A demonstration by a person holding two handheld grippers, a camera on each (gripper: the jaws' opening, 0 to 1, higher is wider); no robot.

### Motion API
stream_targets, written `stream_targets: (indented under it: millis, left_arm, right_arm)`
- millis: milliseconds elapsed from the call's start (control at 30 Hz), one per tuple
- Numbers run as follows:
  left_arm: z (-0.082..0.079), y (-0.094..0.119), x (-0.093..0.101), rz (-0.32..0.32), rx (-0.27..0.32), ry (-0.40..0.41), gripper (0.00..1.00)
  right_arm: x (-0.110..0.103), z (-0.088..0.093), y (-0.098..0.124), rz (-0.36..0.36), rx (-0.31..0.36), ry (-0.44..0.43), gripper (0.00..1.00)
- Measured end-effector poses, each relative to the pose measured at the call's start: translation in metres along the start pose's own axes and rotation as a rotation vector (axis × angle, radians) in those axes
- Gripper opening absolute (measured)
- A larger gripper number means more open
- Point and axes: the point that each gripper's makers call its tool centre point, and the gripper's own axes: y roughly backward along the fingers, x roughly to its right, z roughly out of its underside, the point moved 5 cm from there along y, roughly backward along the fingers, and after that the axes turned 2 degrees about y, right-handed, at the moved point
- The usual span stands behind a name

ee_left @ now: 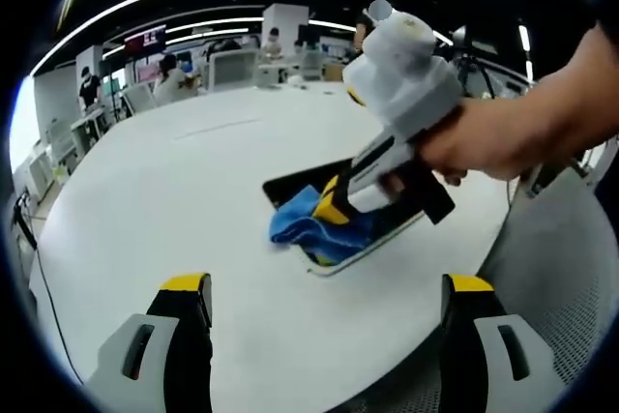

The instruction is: Wipe the mirror surface with the cleaning cloth until all visible marks leave the cleaned area.

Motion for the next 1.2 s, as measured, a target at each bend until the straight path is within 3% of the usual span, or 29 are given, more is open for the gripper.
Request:
stream_targets:
  millis: [1200]
  left_arm:
    - [0.003, -0.003, 0.000, 0.005, -0.016, -0.007, 0.99]
  right_arm:
    - [0.041, -0.029, -0.021, -0.001, -0.004, -0.054, 0.01]
